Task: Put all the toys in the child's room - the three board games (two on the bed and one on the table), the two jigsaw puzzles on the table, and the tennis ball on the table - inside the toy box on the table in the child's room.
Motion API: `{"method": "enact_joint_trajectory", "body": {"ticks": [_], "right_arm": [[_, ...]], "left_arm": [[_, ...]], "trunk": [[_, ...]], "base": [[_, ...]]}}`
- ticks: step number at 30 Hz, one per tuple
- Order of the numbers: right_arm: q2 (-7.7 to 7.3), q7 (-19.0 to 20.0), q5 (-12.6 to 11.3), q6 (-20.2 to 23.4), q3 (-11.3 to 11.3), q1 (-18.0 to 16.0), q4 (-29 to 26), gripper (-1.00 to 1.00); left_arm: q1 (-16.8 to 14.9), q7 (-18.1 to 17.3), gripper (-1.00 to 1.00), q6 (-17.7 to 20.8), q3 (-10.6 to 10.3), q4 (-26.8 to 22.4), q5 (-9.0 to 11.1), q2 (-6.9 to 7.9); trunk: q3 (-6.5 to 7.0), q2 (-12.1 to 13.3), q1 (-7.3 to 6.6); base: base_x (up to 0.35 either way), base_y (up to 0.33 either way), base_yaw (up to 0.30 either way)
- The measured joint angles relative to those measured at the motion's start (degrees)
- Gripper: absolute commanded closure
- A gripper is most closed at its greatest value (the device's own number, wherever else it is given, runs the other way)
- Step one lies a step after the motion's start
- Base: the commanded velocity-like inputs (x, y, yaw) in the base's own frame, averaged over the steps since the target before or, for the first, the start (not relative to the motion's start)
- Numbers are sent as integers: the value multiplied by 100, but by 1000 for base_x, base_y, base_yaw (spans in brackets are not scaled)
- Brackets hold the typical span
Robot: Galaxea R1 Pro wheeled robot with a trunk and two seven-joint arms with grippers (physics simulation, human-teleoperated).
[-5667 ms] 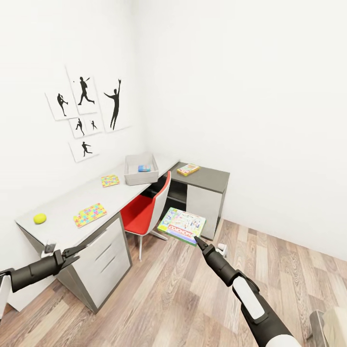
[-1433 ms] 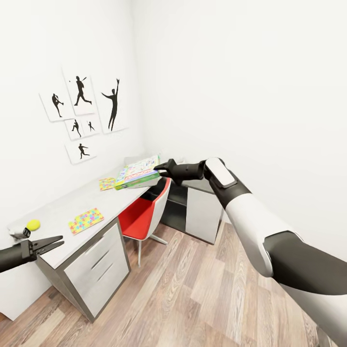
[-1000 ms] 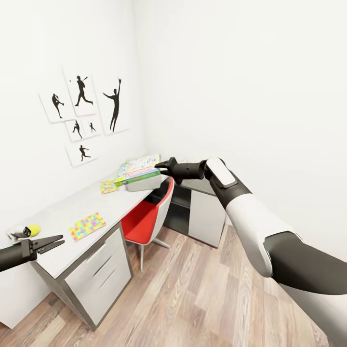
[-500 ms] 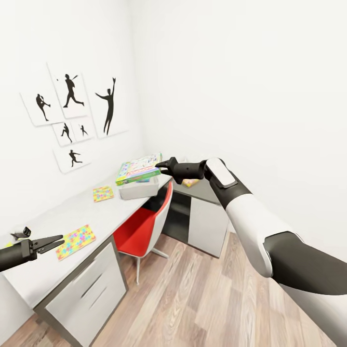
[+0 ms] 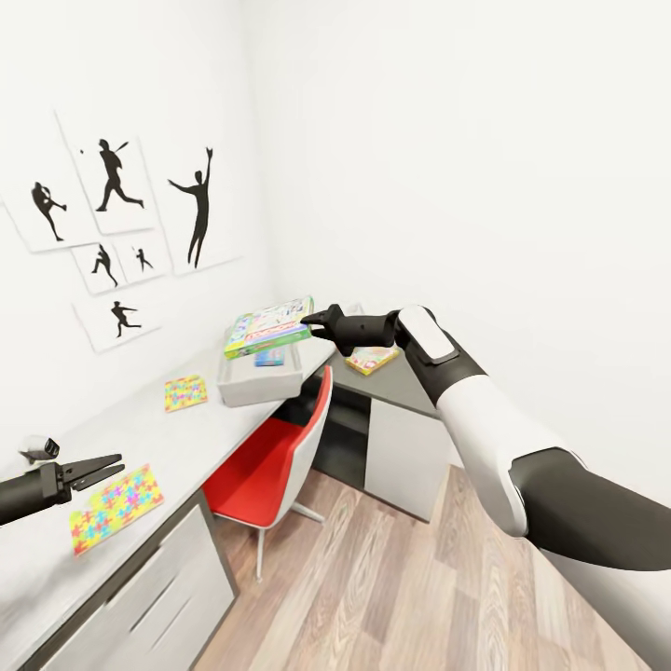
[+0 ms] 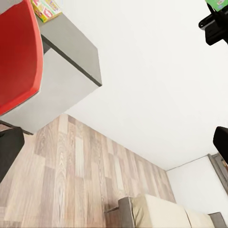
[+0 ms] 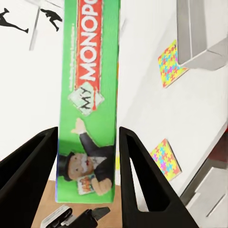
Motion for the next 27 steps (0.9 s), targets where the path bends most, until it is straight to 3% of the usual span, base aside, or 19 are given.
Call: {"method": "enact_joint_trajectory", "body": {"ticks": [20,27], "right_arm": [[0,0,43,-15,32,4,7,100],[0,0,16,-23,48,3,19,100]], "left_arm": [[-3,0,-100,0,-9,0,0,-31],[-2,0,-100,0,-14,-2,0,-32]], "trunk": [[0,0,0],[1,0,3]], "base": [[311,0,0],[124,0,0]]}}
